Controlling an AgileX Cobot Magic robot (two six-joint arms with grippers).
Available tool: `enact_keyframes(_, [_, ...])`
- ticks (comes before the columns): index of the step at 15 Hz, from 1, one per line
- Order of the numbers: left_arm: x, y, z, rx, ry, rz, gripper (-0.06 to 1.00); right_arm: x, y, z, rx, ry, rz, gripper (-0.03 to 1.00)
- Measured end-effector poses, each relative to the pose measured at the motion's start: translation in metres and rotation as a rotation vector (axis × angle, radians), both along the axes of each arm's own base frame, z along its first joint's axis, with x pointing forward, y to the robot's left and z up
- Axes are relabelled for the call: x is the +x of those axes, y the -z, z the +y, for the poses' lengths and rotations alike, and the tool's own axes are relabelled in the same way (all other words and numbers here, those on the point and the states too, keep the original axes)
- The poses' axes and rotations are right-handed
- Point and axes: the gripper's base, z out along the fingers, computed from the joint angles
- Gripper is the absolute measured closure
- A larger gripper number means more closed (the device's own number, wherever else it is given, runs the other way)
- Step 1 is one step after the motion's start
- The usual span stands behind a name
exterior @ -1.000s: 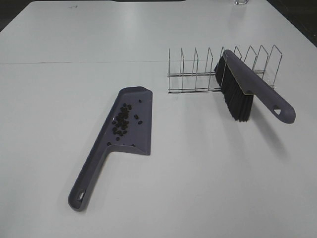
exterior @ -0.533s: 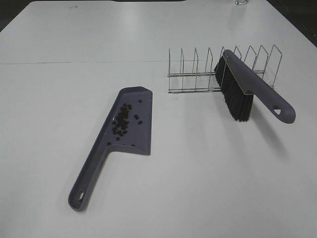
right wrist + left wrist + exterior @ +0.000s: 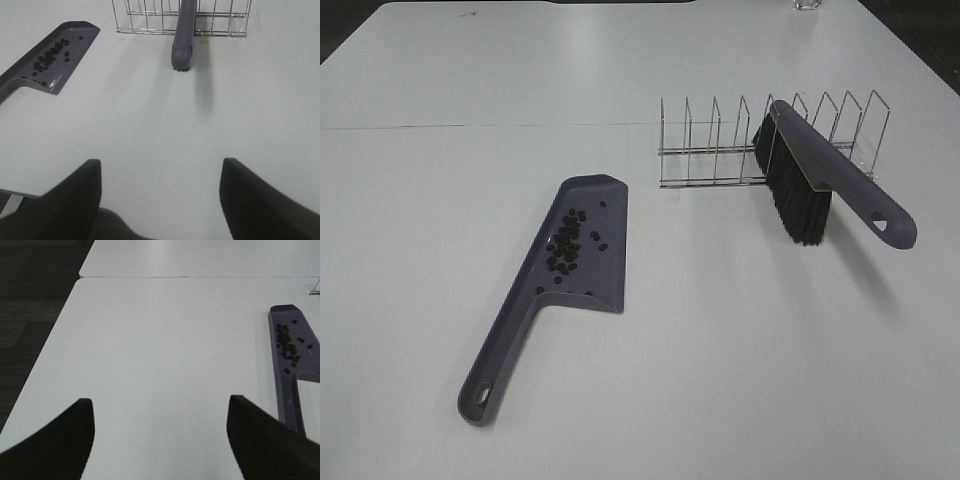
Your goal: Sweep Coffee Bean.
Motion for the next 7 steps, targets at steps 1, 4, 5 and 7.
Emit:
enact_keyframes(1, [0.0, 0.0, 0.0, 0.0, 0.0, 0.0, 0.27, 0.0, 0.0, 0.0, 0.0, 0.0, 0.0, 0.37])
enact_keyframes(4, [0.0, 0.0, 0.0, 0.0, 0.0, 0.0, 0.27, 0.0, 0.0, 0.0, 0.0, 0.0, 0.0, 0.37])
enact_keyframes(5, [0.0, 0.0, 0.0, 0.0, 0.0, 0.0, 0.27, 0.0, 0.0, 0.0, 0.0, 0.0, 0.0, 0.37])
enact_keyframes(7, [0.0, 0.0, 0.0, 0.001, 0.0, 0.0, 0.27, 0.0, 0.0, 0.0, 0.0, 0.0, 0.0, 0.37])
